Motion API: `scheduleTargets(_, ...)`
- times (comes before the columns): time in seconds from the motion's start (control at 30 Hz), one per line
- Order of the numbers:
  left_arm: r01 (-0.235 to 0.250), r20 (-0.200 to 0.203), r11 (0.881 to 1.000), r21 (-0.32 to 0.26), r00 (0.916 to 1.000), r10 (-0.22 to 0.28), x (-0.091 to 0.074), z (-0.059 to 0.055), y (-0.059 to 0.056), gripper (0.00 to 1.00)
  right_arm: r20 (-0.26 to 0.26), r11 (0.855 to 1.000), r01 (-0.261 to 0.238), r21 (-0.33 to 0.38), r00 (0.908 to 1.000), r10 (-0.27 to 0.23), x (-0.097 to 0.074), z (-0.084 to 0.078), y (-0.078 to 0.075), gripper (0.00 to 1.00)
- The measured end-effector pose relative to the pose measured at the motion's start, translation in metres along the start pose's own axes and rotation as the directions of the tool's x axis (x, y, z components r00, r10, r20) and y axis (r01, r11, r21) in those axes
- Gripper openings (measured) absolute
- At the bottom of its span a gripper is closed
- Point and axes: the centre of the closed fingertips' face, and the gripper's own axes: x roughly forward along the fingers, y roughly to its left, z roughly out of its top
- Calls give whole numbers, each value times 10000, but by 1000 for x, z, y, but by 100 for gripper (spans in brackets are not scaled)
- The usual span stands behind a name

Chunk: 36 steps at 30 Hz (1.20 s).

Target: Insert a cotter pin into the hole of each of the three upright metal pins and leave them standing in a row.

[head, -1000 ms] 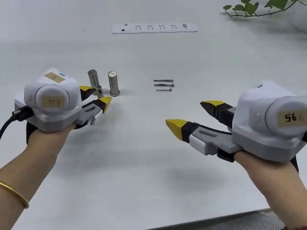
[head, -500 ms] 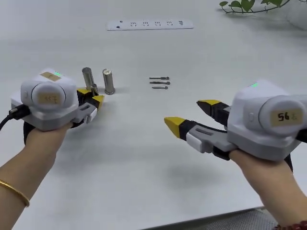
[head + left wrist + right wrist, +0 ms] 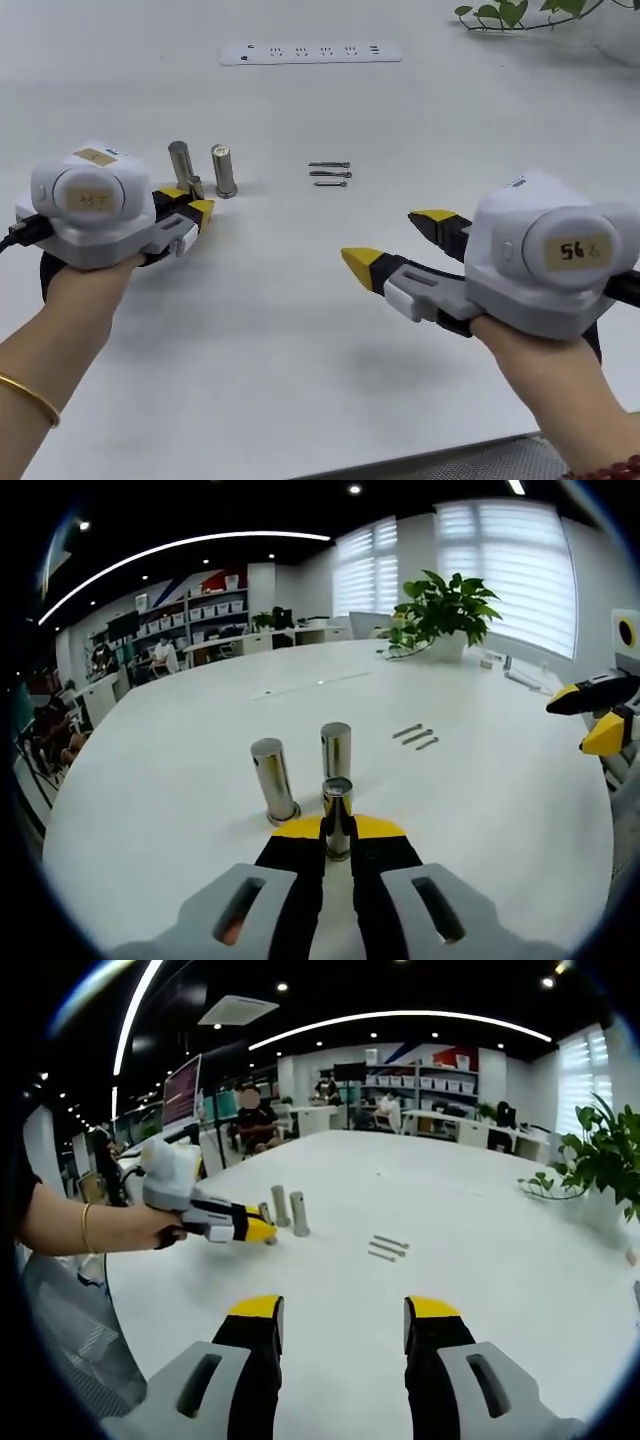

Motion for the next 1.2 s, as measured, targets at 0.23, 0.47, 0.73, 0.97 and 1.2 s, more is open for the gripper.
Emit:
scheduleTargets(0.23,313,213,9993,197,9993,-317,-4,9,-14,5,157,9998,44,200,9999,-47,0,2,-2,44)
scheduleTargets(0.47,568,195,9981,231,9982,-573,-3,12,-26,5,95,9997,23,226,10000,-25,1,0,-1,43)
scheduleTargets(0.73,790,38,9966,231,9969,-791,-1,8,-44,5,132,9996,28,285,9999,-32,0,0,-2,43)
scheduleTargets(0.97,950,-13,9953,201,9955,-950,1,6,-53,5,142,9995,-14,314,9999,9,0,-1,-2,41)
scheduleTargets(1.2,1042,-37,9942,281,9946,-1042,2,3,-56,5,83,9992,-77,402,9999,73,1,-3,-1,40)
